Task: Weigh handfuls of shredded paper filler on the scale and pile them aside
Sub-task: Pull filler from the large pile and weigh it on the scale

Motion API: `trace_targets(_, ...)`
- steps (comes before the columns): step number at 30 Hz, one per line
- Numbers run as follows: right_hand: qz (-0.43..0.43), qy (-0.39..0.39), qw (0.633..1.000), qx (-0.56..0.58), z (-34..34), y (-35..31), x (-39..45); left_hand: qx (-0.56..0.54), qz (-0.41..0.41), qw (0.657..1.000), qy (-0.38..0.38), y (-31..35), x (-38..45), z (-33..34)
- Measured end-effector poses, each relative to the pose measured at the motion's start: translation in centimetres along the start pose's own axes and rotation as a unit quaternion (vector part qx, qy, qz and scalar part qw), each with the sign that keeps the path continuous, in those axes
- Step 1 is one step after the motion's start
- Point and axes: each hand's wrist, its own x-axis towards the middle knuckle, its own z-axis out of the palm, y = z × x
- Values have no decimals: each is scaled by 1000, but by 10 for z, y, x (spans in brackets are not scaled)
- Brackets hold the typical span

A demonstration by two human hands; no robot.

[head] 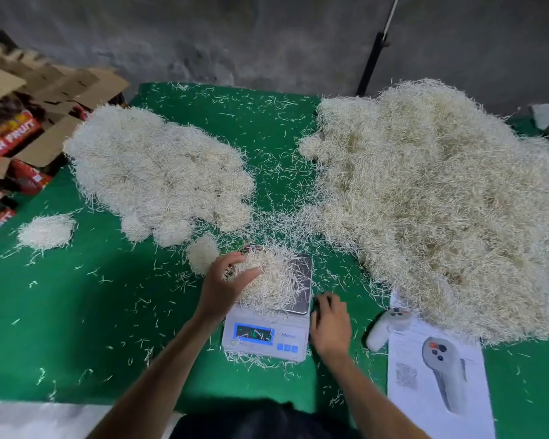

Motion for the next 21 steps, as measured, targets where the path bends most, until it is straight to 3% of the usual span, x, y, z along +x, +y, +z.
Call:
trace_targets(2,-52,13,999,-6,10,1,-23,10,-25,1000,7,-18,-17,-2)
trace_targets(5,-46,9,999,20,17,4,-38,92,-34,994,37,-53,-50,-1)
trace_targets(8,-52,6,998,38,17,5,-42,198,-59,978,-25,-95,-77,-3)
trace_targets(10,-52,9,997,48,15,5,-44,274,-18,959,-70,-112,-88,-3)
trace_targets(21,-34,27,999,28,28,8,-67,283,-22,955,-86,-118,-100,-1)
